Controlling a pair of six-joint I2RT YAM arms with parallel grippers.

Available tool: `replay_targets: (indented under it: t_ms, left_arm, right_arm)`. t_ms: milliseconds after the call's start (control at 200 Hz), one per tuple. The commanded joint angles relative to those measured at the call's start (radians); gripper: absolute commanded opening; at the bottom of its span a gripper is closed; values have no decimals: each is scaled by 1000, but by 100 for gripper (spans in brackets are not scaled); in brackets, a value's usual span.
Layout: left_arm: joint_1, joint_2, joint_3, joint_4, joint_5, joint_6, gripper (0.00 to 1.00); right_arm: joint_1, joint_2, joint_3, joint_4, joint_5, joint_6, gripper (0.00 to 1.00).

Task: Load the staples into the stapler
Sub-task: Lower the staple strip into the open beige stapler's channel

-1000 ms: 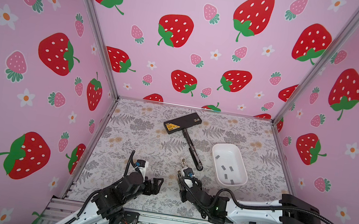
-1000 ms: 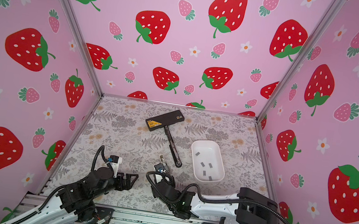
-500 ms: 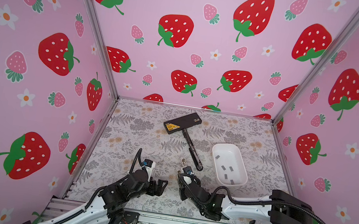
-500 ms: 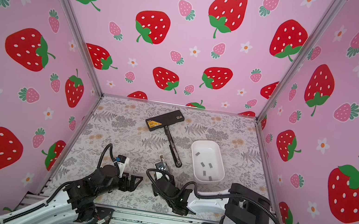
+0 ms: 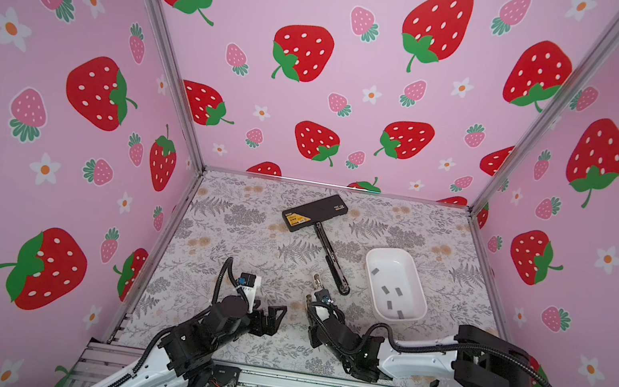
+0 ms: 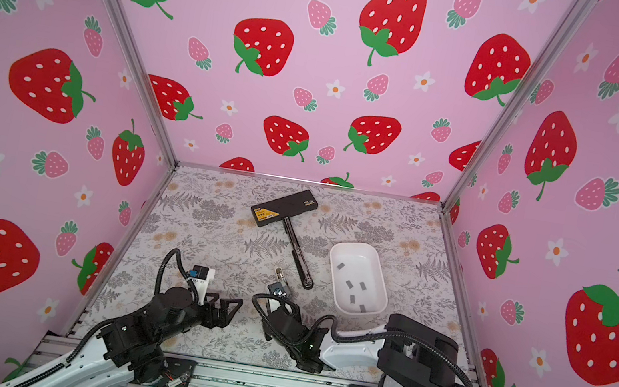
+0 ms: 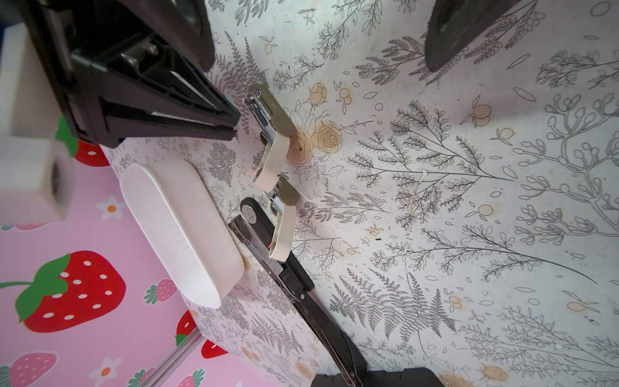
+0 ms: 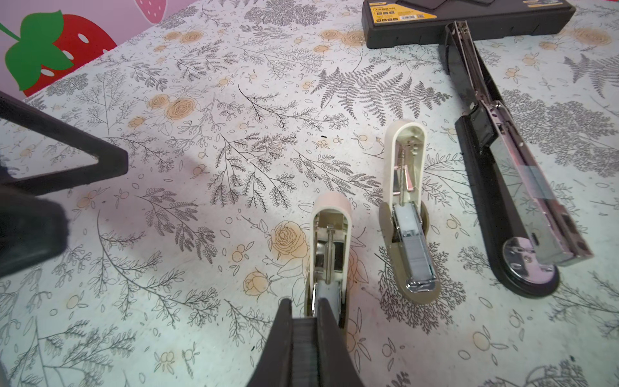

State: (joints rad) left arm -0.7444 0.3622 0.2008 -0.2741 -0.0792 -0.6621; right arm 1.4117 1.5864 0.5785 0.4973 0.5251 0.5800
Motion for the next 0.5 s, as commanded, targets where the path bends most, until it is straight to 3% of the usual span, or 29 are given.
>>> replay_targets:
  t_ms: [0,495]
  left_arm:
    - [-1,-13,2,-30,-34,-25,99]
    - [-2,44,13,-15,-50,-22,99]
  right_arm:
    - [3,31,-5,27,2,24,6]
    - [-38,45,-6,26,26,4,4]
